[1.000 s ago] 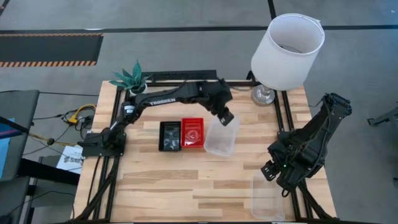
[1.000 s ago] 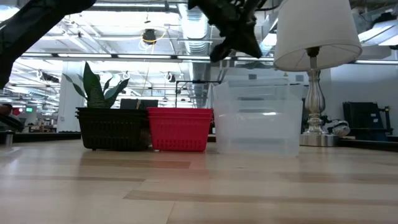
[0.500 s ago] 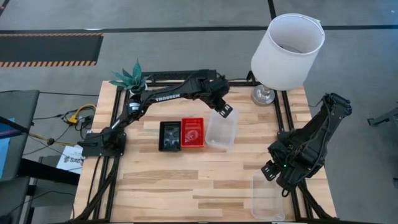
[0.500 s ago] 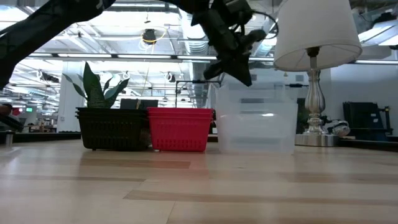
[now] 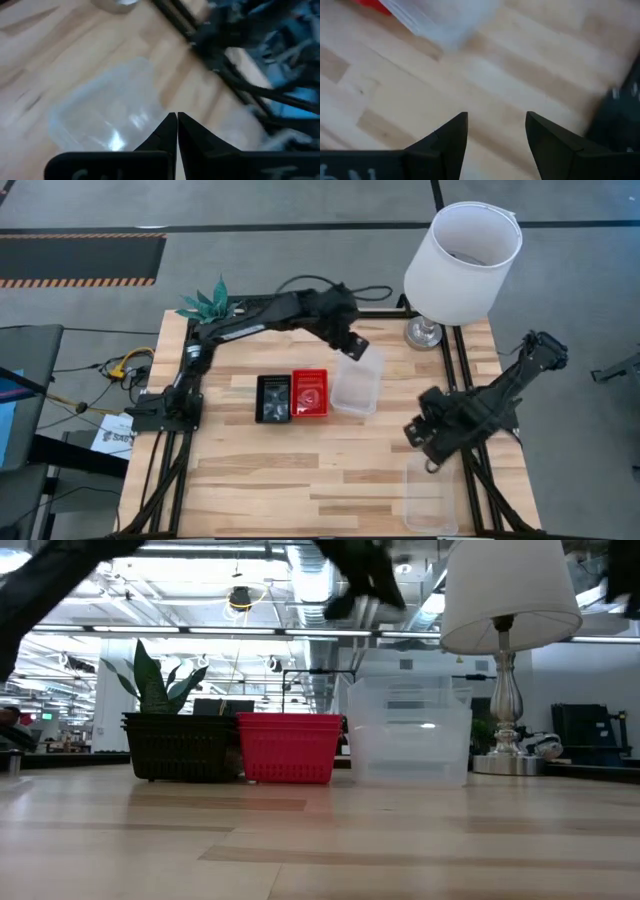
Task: Stack baskets by color
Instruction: Stack the left transparent bin on top of the top transparent bin
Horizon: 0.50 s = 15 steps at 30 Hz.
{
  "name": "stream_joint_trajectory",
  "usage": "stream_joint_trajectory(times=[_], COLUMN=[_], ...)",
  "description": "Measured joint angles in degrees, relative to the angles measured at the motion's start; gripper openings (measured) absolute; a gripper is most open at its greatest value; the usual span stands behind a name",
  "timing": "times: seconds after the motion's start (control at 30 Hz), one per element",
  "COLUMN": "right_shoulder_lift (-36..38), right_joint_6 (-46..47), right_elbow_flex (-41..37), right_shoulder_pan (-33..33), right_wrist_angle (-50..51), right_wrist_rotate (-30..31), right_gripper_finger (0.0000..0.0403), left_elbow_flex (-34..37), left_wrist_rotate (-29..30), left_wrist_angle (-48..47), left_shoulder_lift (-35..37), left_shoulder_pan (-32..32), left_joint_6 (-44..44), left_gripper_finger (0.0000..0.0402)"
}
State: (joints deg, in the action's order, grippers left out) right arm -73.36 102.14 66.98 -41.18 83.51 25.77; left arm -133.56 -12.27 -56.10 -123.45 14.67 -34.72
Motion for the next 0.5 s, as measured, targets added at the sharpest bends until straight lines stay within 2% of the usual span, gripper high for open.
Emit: stream_joint_trajectory(times=[0.07, 0.2, 0.27, 0.37, 0.5], right_shoulder_lift=[-0.02, -0.05, -0.03, -0.60, -2.91], right_joint_6=[-9.83, -46.77, -60.08, -73.73, -84.27], right_elbow_flex=[0.00, 0.00, 0.00, 0.02, 0.02], right_shoulder_pan=[3.39, 8.08, 10.73, 15.27, 20.72], right_wrist_angle=[-2.96, -15.43, -20.67, -25.73, -29.51], right_wrist_rotate=[2.22, 6.44, 6.10, 3.01, -2.97], right_gripper_finger=[0.0221, 0.0219, 0.0216, 0.0215, 0.0228], left_elbow_flex=[0.02, 0.11, 0.09, 0.09, 0.10], left_wrist_rotate=[0.25, 6.03, 9.53, 14.07, 19.90], left_wrist_angle=[-3.93, -9.48, -10.36, -11.51, -12.07], left_shoulder_lift=[3.64, 10.97, 14.75, 18.88, 23.38], left_shoulder_pan=[-0.79, -3.78, -5.95, -9.29, -13.97], left_joint_6=[-0.07, 0.94, 1.01, 1.01, 1.03], left_gripper_finger=[0.0000, 0.0000, 0.0000, 0.0000, 0.0000])
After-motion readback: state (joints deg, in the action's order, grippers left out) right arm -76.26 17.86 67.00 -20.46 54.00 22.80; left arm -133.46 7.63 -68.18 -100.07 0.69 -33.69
